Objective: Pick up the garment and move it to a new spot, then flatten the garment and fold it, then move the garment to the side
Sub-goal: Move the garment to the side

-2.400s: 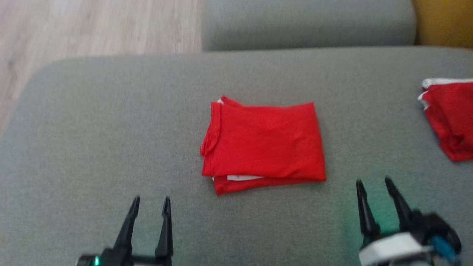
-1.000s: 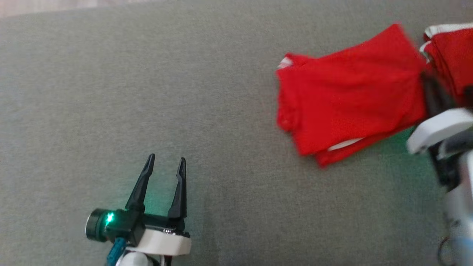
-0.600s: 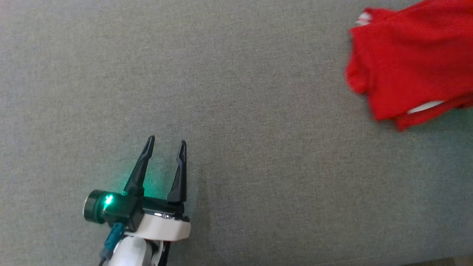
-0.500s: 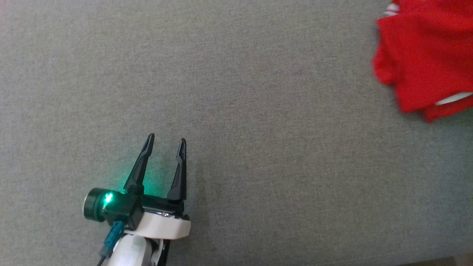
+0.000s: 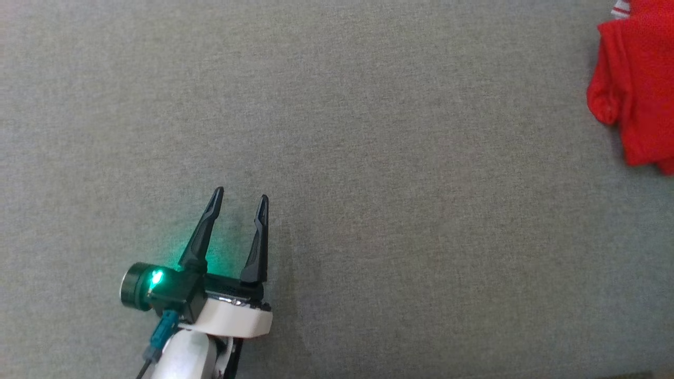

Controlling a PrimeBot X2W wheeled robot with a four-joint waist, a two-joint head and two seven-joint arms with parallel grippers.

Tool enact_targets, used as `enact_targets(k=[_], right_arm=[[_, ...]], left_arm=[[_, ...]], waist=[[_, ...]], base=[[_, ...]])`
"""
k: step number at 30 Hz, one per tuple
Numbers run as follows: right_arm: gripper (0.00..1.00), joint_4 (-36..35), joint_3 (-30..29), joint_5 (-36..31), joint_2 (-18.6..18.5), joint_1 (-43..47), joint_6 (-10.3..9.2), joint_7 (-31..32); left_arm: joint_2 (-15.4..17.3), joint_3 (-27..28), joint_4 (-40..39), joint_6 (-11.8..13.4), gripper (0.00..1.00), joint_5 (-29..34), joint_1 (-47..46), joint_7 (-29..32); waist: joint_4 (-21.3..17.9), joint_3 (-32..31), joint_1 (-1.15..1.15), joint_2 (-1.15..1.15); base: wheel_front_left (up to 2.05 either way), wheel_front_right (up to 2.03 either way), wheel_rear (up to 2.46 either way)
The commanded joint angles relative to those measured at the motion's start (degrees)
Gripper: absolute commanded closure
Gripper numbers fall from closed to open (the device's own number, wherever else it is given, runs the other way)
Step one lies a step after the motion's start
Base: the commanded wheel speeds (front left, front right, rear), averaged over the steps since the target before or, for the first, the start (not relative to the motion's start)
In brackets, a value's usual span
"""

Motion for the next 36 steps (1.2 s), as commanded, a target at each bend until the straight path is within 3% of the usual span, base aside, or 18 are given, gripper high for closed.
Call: enact_targets(k=[1, 2, 11, 20, 30, 36], right_arm=[[0.29, -1.7, -0.28, -0.69, -1.42, 0.74, -0.04, 0.3], [0.0, -1.47, -0.75, -1.57, -1.01, 1.1, -0.04, 0.44], [0.0, -1.44, -0.4, -7.62, 5.07, 5.65, -0.04, -2.29], [0.0, -0.64, 6.48, -5.7, 15.68, 12.88, -0.04, -6.53], [0.0, 10.38, 16.65, -0.05, 22.41, 22.62, -0.04, -16.39], [0.0, 14.81, 21.58, 1.88, 24.07, 25.07, -0.04, -22.36]], left_arm=[[-0.13, 1.4, -1.27, -0.25, 0.0, 0.28, -1.03, -0.55], [-0.13, 1.33, -1.21, -0.24, 0.0, 0.25, -0.96, -0.55], [-0.13, 1.84, -0.69, 0.52, 0.0, 1.14, 1.38, -0.55], [-0.13, 3.78, -0.36, 2.13, 0.0, -0.78, 6.62, -0.55], [-0.13, 4.04, 0.46, 3.79, 0.0, -3.86, 12.5, -0.55], [-0.13, 4.54, 1.31, 4.29, 0.0, -4.31, 13.99, -0.55]], waist=[[0.09, -0.31, 0.0, 0.0], [0.16, -0.62, 0.0, 0.0], [0.45, -6.22, 0.0, 0.0], [0.23, -15.19, 0.0, 0.0], [2.47, -25.14, 0.0, 0.0], [3.74, -28.25, 0.0, 0.0]], base=[[0.0, 0.0, 0.0], [0.0, 0.0, 0.0], [0.0, 0.0, 0.0], [0.0, 0.0, 0.0], [0.0, 0.0, 0.0], [0.0, 0.0, 0.0]])
